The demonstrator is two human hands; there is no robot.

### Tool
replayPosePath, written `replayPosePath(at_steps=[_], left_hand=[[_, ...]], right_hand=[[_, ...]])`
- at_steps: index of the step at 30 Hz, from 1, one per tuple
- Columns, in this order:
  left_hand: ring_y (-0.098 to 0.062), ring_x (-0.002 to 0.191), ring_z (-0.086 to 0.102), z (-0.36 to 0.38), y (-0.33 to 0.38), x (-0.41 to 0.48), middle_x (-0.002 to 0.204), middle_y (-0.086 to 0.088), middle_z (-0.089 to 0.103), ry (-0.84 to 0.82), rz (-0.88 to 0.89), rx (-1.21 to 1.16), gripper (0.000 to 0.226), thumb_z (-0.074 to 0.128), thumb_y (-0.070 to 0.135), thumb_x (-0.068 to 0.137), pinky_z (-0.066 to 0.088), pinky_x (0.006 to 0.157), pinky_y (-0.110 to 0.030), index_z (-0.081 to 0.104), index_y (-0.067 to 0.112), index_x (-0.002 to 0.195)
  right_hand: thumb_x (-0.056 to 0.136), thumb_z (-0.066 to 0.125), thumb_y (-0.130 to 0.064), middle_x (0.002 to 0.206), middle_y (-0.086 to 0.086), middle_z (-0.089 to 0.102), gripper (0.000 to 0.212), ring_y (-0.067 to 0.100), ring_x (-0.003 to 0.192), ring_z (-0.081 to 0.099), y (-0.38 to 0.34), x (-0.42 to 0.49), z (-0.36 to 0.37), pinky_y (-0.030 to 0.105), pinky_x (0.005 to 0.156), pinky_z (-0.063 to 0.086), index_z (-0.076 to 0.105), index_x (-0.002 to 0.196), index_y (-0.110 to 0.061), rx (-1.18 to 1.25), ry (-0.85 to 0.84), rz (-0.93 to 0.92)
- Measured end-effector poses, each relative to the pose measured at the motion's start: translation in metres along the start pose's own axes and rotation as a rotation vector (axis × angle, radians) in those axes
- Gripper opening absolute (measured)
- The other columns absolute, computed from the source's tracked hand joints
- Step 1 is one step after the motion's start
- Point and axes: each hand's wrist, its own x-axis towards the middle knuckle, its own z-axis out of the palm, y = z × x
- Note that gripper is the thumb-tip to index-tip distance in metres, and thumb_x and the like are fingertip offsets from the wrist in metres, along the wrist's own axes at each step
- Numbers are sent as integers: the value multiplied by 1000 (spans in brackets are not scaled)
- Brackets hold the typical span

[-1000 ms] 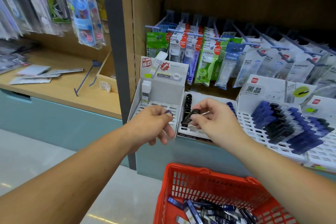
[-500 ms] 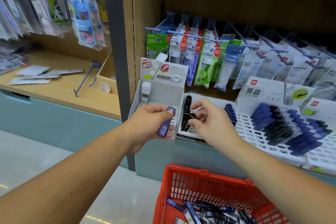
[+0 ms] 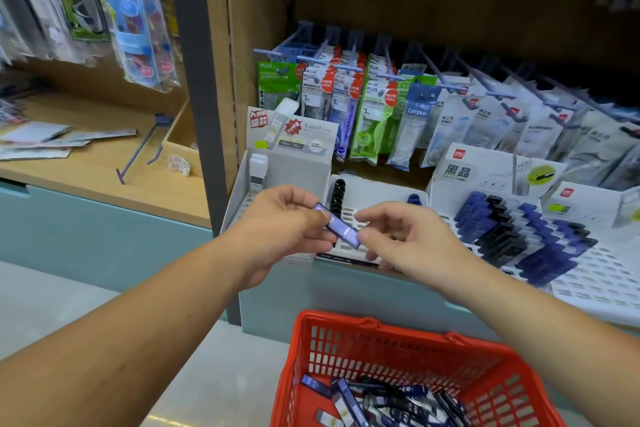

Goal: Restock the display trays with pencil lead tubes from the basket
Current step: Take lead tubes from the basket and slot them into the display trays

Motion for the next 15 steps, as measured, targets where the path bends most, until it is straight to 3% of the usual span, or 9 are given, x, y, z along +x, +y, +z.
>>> replayPosePath(at_steps=[4, 6, 9, 11, 15], left_hand=[[-28, 76, 76, 28, 1, -1, 106, -33, 72, -85, -17, -90, 21, 65, -4, 97, 65, 68, -33, 60, -2, 117], [-26, 73, 75, 43, 0, -1, 96, -29, 71, -126, -29, -80, 14, 66, 2, 98, 64, 66, -32, 62, -1, 111], [-24, 68, 73, 70, -4, -1, 81, -15, 66, -196, -31, 52, 22, 64, 23, 102, 64, 64, -32, 64, 1, 100], [-22, 67, 71, 89, -7, -2, 77, -9, 65, -245, -6, 178, 26, 60, 29, 104, 61, 61, -33, 64, 6, 92], [-16, 67, 69, 129, -19, 3, 76, -6, 69, -308, 53, 351, 17, 61, 21, 103, 56, 63, -34, 66, 10, 91]], right_hand=[[79, 83, 4, 78, 2, 68, 35, 22, 68, 63, -9, -20, -20, 39, 67, 59, 73, 105, -17, 72, -11, 9], [78, 82, 7, 75, 3, 68, 31, 19, 64, 64, -12, -25, -38, 41, 68, 60, 75, 101, -13, 45, 17, -7], [88, 76, -3, 70, 17, 69, 6, 21, 58, 65, -11, -28, -72, 31, 55, 56, 73, 93, -2, 105, 84, -2], [92, 73, -8, 65, 16, 66, 9, 18, 51, 61, -3, -34, -94, 21, 47, 48, 72, 86, -1, 145, 184, 30], [92, 71, -6, 66, 19, 70, 9, 23, 53, 66, 24, -54, -124, 25, 51, 55, 73, 85, -2, 193, 257, 133]])
